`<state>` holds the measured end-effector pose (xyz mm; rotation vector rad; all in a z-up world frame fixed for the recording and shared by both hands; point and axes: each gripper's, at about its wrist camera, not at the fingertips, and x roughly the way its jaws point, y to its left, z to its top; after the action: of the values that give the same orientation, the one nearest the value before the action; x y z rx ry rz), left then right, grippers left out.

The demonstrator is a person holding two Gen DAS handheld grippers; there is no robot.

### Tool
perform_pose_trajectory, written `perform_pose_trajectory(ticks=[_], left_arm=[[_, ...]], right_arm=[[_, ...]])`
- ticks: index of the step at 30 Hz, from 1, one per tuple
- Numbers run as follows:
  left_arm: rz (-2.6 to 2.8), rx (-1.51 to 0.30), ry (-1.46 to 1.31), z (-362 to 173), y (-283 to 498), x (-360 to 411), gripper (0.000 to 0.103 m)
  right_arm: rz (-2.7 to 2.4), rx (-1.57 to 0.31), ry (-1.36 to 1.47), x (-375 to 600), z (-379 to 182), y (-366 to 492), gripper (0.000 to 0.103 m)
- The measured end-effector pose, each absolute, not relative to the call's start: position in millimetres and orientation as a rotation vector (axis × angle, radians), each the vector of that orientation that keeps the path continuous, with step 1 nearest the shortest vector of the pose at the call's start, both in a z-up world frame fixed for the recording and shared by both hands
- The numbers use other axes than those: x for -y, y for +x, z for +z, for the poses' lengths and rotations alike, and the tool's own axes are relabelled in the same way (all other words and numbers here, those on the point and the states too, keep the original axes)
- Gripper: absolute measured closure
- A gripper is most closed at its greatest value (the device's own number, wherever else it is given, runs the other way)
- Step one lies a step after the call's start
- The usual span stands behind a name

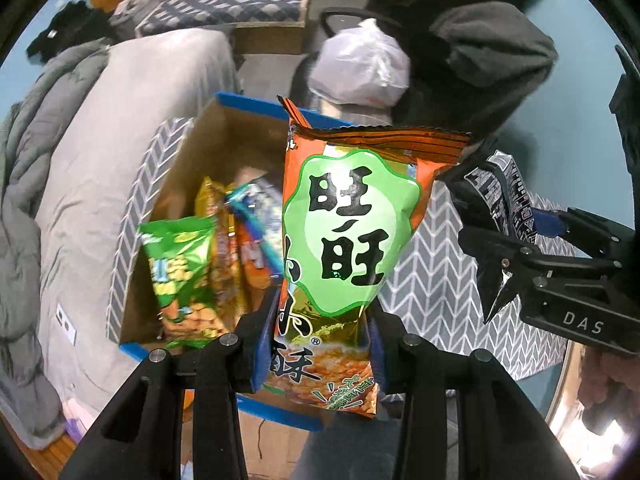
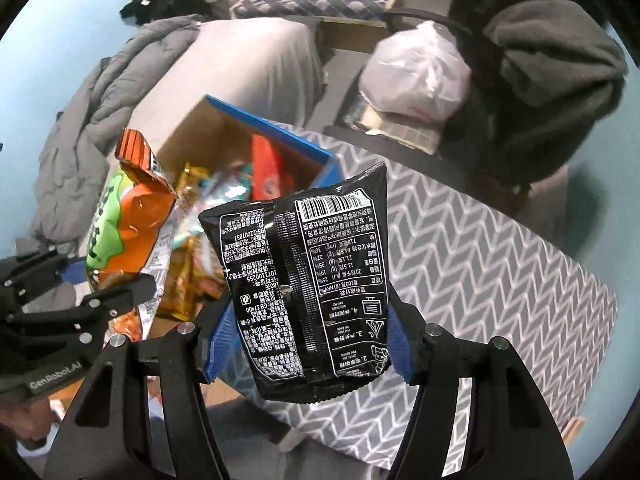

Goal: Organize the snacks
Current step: 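Lift and carry the black bag and Wangwang bag over the box with both tools, then open both tools to drop the black and Wangwang bags into the box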

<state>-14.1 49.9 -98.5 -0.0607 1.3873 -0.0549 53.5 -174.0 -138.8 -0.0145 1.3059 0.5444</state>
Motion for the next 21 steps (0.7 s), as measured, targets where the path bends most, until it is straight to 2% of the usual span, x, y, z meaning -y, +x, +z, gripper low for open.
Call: perform_pose_trajectory(ticks=[9, 21], left_arm=[[0.041, -1.403, -0.101, -117, -11, -88, 0.063], [0.098, -1.441, -0.141, -139, -11, -100, 0.063]], right_arm=[[0.616, -1.285, -0.097, 116, -134, 77, 0.039], [0.655, -1.33, -0.139, 61, -146, 104, 0.039]])
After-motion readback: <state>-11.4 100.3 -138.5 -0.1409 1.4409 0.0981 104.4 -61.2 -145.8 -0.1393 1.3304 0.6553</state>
